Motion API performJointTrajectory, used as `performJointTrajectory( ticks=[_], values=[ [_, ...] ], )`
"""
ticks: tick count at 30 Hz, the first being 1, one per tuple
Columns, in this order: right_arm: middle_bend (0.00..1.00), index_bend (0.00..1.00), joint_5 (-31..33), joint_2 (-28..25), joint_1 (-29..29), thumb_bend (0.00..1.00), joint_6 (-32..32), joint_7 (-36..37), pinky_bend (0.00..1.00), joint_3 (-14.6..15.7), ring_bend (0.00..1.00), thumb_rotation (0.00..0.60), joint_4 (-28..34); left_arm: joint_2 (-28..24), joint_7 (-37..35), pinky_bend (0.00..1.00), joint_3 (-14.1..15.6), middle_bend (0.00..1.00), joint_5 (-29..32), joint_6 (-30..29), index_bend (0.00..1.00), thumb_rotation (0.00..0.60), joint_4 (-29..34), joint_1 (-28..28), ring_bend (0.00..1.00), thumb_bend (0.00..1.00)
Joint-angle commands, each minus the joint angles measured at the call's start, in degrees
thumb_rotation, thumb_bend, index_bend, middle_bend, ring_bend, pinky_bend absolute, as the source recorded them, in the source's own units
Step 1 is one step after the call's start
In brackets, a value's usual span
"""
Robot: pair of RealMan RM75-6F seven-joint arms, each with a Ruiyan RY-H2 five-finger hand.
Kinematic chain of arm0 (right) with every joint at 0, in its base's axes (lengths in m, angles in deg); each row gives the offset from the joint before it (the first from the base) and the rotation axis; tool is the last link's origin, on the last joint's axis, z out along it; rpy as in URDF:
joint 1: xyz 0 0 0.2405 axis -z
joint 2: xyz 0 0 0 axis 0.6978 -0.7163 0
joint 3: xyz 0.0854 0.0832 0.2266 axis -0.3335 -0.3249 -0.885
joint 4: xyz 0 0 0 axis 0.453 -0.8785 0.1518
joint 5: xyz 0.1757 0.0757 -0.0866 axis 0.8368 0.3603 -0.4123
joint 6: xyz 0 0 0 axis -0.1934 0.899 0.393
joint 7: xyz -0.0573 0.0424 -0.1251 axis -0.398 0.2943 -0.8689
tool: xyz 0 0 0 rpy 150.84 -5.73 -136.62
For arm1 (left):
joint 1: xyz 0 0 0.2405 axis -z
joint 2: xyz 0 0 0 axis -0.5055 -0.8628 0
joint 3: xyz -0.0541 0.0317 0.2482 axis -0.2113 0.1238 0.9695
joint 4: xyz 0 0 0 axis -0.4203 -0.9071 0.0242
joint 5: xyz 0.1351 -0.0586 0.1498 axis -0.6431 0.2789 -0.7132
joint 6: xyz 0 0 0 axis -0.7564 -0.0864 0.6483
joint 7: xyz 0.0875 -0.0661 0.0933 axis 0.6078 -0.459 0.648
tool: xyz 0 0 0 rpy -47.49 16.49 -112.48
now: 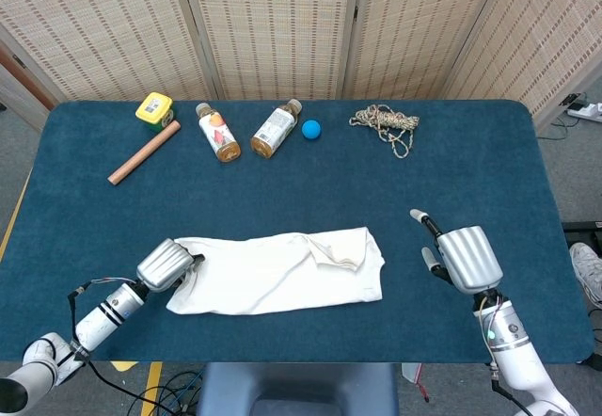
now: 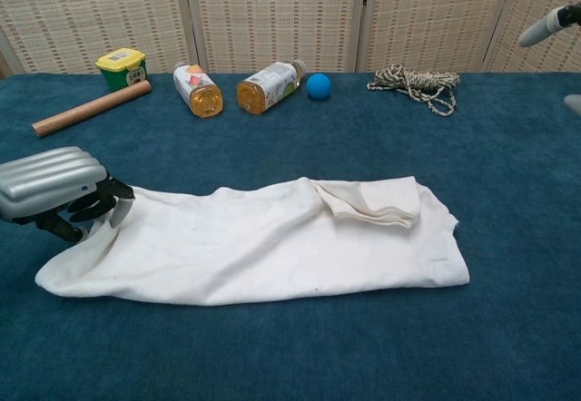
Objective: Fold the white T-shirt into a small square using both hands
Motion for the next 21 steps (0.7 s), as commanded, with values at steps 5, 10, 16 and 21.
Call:
performJointTrajectory(
  ticks=[5,10,16,21],
  values=[
    [0.95,0.19,-0.1,0.0,0.2,0.45,0.1,0.5,1.00,-0.1,0.97,0.600,-0.2,-0.6,0.2,0.91,-0.2,0.88,0.2,0.2,0.67,0.600,2.1,0.2,0.79,0.50],
    [0.95,0.19,-0.4,-0.1,0.3,0.45,0.3,1.0,1.00,-0.2,0.97,0.600,-0.3,-1.5,-1.0,0.91,-0.7,0.88,0.8,-0.2,0.69,0.600,4.2,-0.1,0.79,0.50],
    [0.96,0.19,-1.1,-0.1,0.6,0.45,0.7,1.2,1.00,-0.2,0.97,0.600,-0.2,-4.3,-2.0,0.91,-1.3,0.88,1.6,-1.4,0.70,0.600,7.9,-0.9,0.79,0.50],
    [0.96,0.19,-1.4,0.1,0.7,0.45,0.8,1.4,1.00,-0.1,0.97,0.600,-0.2,-7.1,-2.1,0.91,-1.6,0.88,2.6,-1.9,0.71,0.600,10.1,-2.1,0.79,0.51]
  ],
)
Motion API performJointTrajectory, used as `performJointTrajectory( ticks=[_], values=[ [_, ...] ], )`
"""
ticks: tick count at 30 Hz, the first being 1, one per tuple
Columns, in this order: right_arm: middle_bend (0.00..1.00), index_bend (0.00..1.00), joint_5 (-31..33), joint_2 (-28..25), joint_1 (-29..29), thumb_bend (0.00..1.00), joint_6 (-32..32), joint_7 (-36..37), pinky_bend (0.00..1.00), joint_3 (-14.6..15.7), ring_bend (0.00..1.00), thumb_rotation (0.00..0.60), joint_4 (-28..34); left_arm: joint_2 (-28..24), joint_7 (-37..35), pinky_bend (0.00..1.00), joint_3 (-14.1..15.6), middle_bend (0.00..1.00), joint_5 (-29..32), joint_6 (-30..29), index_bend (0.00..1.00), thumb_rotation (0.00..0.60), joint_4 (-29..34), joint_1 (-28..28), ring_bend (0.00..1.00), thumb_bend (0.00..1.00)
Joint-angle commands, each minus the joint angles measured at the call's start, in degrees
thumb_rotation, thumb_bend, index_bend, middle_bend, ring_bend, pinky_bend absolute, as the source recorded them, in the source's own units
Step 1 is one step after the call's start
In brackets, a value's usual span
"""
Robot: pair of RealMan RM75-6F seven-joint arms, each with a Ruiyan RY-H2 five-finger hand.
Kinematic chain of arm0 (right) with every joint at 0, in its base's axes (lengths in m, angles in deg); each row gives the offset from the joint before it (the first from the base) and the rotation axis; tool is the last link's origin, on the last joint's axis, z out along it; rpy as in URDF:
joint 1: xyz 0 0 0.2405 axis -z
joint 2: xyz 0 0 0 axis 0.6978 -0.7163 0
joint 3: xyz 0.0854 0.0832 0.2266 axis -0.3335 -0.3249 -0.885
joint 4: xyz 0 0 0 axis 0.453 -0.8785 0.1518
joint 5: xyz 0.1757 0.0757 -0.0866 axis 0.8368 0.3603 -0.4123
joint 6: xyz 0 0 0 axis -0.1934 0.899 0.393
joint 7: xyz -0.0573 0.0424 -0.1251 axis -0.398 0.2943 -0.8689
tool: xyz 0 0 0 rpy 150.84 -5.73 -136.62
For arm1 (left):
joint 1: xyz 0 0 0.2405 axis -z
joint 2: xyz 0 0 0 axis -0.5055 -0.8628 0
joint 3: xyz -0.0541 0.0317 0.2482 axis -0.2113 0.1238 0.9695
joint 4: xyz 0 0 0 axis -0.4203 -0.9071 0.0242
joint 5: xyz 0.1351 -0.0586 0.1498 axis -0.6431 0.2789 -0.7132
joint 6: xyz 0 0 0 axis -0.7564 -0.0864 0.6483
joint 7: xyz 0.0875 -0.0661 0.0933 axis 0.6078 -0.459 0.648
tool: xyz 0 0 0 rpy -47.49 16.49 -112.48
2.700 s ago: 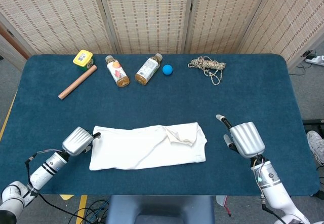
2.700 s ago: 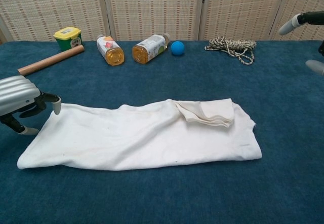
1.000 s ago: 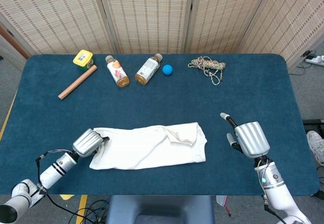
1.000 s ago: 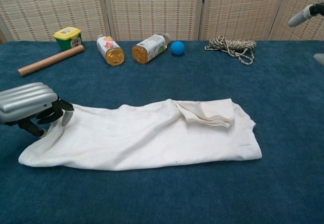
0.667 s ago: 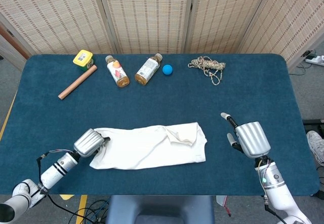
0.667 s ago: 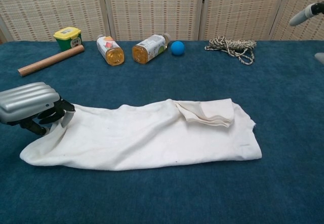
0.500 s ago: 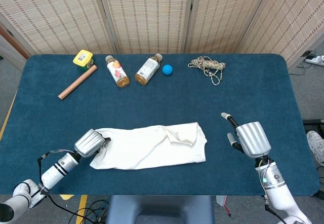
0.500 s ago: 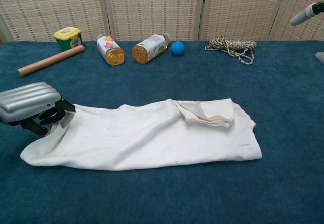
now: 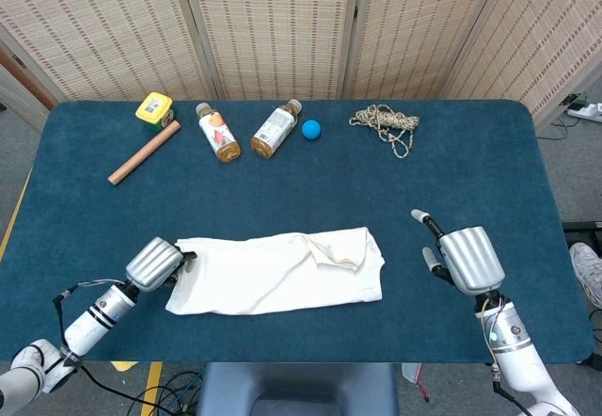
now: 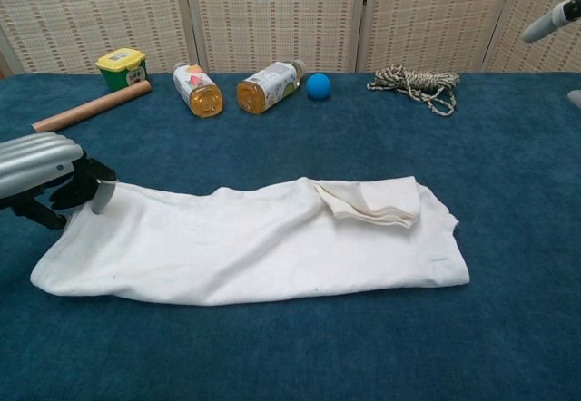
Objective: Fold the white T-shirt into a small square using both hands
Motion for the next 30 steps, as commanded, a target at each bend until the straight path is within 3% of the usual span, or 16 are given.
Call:
performJointTrajectory(
  ticks=[1,8,30],
  values=[
    [0.96,0.19,-0.1,0.1,0.0,0.45,0.0,0.0,1.00,0.0,0.97,0.600,0.0,-1.8,0.1,0.91,-0.2,0.88,0.8,-0.2,0.71,0.600,1.1,-1.0,0.79,0.51],
    [0.96,0.19,-0.5,0.5,-0.2,0.45,-0.1,0.2,1.00,-0.3,0.97,0.600,0.0,-4.2,-0.6,0.91,-0.3,0.88,2.4,0.2,0.71,0.600,1.0,-3.2,0.79,0.51],
    [0.96,0.19,-1.3,1.1,-0.5,0.45,-0.2,0.0,1.00,-0.6,0.97,0.600,0.4,-7.5,-1.4,0.91,-0.7,0.88,6.8,6.2,0.71,0.600,-8.4,-8.4,0.79,0.51]
  ],
)
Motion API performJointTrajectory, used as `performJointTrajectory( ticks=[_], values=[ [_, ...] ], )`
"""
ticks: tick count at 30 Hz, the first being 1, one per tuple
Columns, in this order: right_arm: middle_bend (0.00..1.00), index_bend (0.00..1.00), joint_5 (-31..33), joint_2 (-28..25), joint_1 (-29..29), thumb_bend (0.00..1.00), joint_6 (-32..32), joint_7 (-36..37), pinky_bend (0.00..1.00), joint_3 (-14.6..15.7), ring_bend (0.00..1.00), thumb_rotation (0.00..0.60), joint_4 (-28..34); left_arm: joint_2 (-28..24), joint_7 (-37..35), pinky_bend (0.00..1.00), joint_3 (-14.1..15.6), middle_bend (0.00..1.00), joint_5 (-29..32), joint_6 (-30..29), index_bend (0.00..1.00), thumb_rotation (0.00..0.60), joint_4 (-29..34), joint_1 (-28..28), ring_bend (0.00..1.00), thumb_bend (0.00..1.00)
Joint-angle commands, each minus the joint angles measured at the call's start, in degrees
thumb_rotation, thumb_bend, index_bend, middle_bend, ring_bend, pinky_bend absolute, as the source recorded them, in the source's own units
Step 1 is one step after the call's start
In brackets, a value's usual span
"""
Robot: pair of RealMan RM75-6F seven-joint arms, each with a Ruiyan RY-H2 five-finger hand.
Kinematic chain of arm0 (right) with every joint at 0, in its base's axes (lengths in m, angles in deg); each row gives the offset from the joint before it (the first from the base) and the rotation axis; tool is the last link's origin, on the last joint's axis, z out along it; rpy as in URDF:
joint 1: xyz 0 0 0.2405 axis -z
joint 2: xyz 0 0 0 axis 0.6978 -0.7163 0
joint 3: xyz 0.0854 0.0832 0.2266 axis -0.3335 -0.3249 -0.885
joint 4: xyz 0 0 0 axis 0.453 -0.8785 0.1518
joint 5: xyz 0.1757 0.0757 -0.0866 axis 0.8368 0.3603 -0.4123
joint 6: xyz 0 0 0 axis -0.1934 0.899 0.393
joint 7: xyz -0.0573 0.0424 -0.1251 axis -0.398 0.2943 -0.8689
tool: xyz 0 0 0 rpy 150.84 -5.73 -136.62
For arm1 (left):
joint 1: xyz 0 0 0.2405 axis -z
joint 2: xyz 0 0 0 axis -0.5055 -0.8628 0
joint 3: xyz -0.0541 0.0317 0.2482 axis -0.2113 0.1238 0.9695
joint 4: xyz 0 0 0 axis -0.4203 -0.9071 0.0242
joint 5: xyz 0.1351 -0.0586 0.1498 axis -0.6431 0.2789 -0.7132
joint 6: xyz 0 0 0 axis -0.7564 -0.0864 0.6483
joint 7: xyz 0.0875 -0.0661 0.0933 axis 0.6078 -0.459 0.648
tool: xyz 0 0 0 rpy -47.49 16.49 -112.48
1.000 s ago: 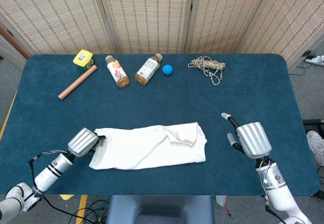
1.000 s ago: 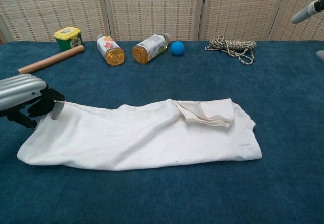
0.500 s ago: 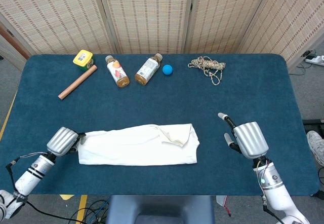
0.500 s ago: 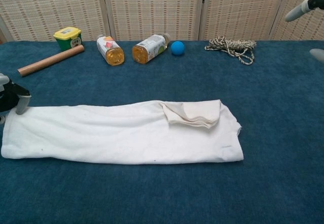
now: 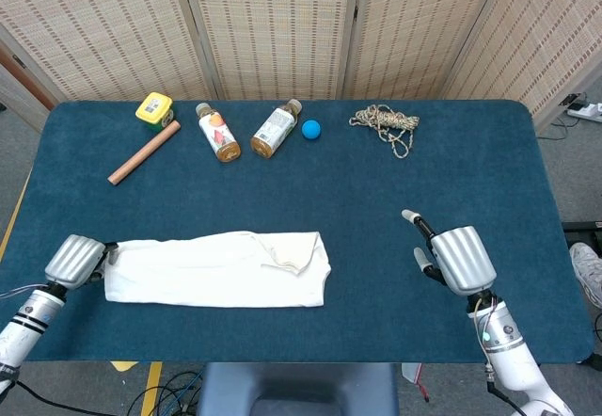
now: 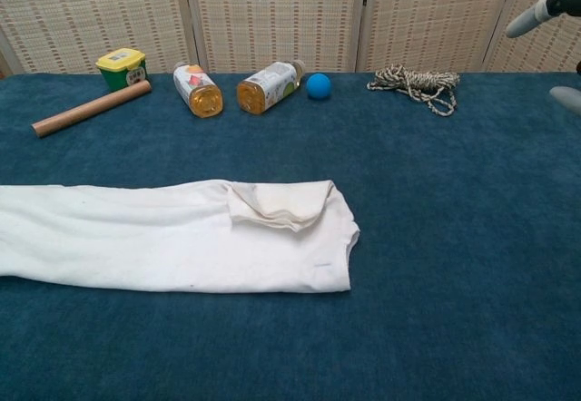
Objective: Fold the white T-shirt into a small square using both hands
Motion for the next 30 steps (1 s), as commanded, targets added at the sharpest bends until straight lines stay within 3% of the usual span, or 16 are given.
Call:
performJointTrajectory(
  ticks=[1,11,17,23,30],
  values=[
    [0.96,0.19,-0.1,0.0,0.0,0.45,0.1,0.1,1.00,0.0,0.97,0.600,0.0,-0.6,0.5,0.91,-0.1,0.88,0.7,1.5,0.71,0.600,-1.5,-0.7,0.79,0.51],
    [0.96,0.19,-0.7,-0.3,0.2,0.45,0.6,0.3,1.00,-0.1,0.97,0.600,0.3,-1.4,1.2,0.91,-1.0,0.88,2.4,5.3,0.71,0.600,-5.5,-1.7,0.79,0.51],
    [0.96,0.19,-0.8,-0.4,0.4,0.45,0.8,0.7,1.00,0.0,0.97,0.600,0.1,-1.8,0.3,0.91,-1.5,0.88,2.3,5.0,0.71,0.600,-3.8,-1.8,0.79,0.51],
    [0.96,0.19,-0.8,-0.6,0.8,0.45,1.2,1.5,1.00,0.0,0.97,0.600,-0.2,-6.1,0.2,0.91,-3.0,0.88,2.1,3.7,0.71,0.600,8.0,0.0,0.79,0.51],
    [0.96,0.19,-1.1,-1.2,1.5,0.45,1.9,2.5,1.00,0.1,0.97,0.600,-0.5,-13.9,7.4,0.91,-6.8,0.87,4.1,6.5,0.71,0.600,30.3,4.2,0.79,0.51]
  ],
)
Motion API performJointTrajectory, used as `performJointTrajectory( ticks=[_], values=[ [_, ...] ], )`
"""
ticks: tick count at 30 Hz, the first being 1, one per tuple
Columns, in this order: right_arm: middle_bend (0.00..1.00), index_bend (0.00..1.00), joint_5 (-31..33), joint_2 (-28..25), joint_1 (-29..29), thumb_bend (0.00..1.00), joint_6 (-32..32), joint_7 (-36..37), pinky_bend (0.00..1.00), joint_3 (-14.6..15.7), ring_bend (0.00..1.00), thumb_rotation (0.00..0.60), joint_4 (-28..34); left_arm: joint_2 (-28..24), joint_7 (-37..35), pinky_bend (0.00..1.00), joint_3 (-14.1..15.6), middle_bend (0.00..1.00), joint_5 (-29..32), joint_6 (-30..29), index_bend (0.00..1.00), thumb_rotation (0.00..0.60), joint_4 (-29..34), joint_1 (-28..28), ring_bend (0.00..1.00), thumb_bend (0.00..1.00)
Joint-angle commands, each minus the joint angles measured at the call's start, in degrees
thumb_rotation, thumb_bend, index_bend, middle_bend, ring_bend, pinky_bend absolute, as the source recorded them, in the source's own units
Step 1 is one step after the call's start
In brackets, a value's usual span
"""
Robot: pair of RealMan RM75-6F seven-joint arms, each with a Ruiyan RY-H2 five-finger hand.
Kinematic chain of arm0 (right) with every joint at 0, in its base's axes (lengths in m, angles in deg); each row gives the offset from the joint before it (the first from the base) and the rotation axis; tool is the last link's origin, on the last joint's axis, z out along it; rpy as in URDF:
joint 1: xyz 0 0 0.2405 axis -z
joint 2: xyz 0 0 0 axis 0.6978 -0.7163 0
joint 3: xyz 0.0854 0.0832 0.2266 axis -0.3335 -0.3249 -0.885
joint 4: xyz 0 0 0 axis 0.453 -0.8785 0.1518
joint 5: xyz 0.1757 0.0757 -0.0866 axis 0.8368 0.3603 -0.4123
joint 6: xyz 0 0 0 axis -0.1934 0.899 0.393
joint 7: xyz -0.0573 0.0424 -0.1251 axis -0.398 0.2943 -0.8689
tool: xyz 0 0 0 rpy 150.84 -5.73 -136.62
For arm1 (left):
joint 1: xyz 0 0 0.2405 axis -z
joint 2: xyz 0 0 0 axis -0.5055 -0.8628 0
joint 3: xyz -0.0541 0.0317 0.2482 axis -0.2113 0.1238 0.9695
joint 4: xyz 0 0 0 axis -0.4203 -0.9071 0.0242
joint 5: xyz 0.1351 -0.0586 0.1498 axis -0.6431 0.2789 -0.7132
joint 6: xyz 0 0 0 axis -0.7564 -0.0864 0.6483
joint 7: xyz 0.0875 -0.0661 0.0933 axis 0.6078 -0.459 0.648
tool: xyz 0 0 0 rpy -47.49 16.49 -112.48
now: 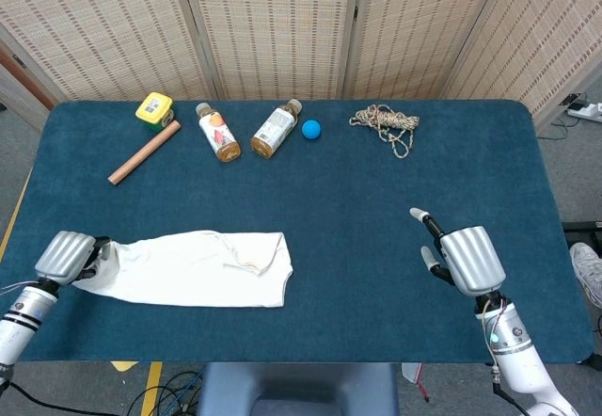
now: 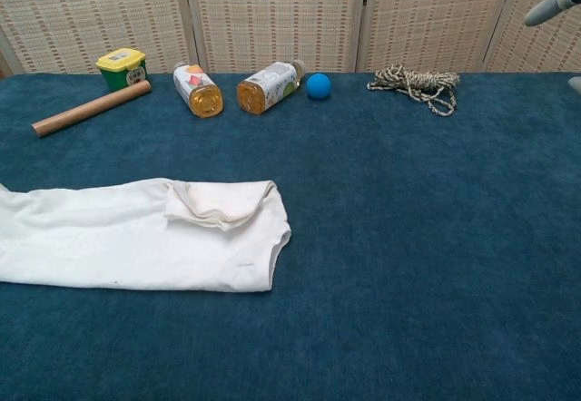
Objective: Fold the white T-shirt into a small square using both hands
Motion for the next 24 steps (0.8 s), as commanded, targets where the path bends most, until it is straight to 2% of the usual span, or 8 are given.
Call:
performJointTrajectory(
  ticks=[1,6,12,19,24],
  values=[
    [0.96,0.19,-0.1,-0.3,0.3,0.45,0.3,0.4,1.00,0.1,0.97,0.600,-0.1,-6.4,5.8,0.91,-3.5,0.87,1.9,2.5,0.71,0.600,16.2,3.7,0.79,0.51],
    [0.96,0.19,-0.3,-0.8,0.8,0.45,0.9,1.2,1.00,0.2,0.97,0.600,-0.3,-8.8,12.4,0.91,-6.2,0.87,4.7,5.9,0.71,0.600,27.2,6.5,0.79,0.51],
    [0.96,0.19,-0.5,-1.1,1.3,0.45,1.3,2.1,1.00,0.4,0.97,0.600,-0.6,-9.1,21.5,0.91,-9.5,0.87,10.8,9.2,0.71,0.600,36.4,9.1,0.79,0.51],
    [0.96,0.19,-0.5,-1.3,1.8,0.45,1.6,2.8,1.00,0.3,0.97,0.600,-1.0,-6.2,33.0,0.91,-12.2,0.87,17.1,8.8,0.71,0.600,41.9,11.2,0.79,0.51],
    [0.96,0.19,-0.4,-1.6,2.1,0.45,1.7,3.1,1.00,0.4,0.97,0.600,-1.2,-3.2,39.7,0.91,-12.9,0.87,20.5,8.4,0.70,0.600,44.2,12.9,0.79,0.51]
  ],
)
